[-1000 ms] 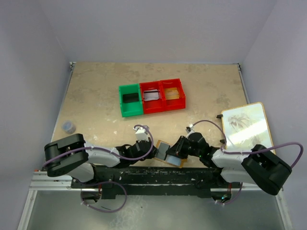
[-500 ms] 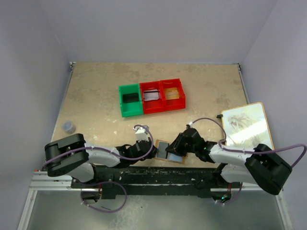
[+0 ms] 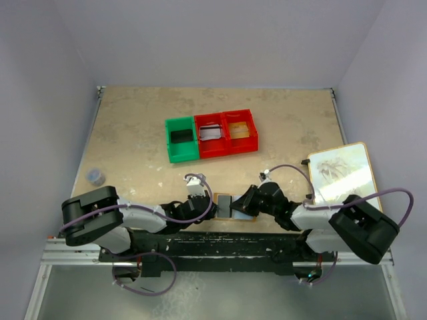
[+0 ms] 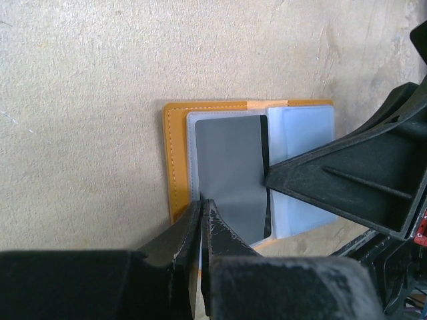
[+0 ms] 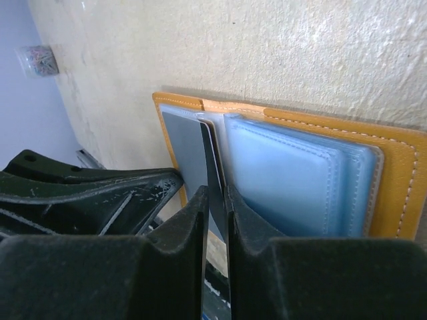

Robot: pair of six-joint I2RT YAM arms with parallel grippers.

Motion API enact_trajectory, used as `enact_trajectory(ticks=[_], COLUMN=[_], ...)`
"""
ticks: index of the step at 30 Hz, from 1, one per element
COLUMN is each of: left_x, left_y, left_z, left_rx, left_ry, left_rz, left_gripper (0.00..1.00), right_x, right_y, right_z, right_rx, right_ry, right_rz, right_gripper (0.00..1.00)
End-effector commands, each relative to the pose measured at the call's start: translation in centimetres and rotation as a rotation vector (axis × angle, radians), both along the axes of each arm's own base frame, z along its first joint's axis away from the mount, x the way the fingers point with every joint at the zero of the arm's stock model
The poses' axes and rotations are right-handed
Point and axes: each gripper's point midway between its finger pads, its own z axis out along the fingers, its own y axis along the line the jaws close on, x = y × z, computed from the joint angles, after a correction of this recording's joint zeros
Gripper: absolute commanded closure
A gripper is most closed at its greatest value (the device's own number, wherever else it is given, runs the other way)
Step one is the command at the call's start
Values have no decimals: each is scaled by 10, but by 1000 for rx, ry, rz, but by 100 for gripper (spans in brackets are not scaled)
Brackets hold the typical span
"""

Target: Take the credit cards out of the card holder

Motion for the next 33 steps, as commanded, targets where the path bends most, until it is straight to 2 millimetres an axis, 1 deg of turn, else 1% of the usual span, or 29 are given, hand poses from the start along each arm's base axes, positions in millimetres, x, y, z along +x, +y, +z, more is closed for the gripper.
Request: enact_trajectory(ticks=[1,5,8,17,21,23,25,27,30,33], left_x=[-26,-26,-25,-26,-26,-26,-26,-25,-25,-24], left_y=[1,0,-2,-5,-4,-3,-3,-3,-1,1], left_z=[-21,-20,-17,-15,-14,-15,-15,-15,-16,-17], left_rx=[35,30,22,18,17,18,17,20,29,40], left_ry=[90,87,83,81,80,80,79,78,77,75], left_rz=[-90,-90,-92,-103,-104,-102,-102,-103,-98,-86], left_gripper=[100,100,100,100,100,100,100,100,100,100], right_x=[-8,-12,-13,-4,-1,0,0,-2,-5,-9], right_y=[29,25,21,28,29,30,34,37,35,30], right_z=[53,59,47,27,22,20,17,17,17,18], right_rx=[187,207,169,131,121,105,90,85,88,71], right_ry=[-114,-113,-81,-30,-14,-20,-32,-44,-56,-51], right_rz=[127,116,100,84,71,84,117,150,158,165], right_gripper=[86,89,88,85,79,77,81,87,99,100])
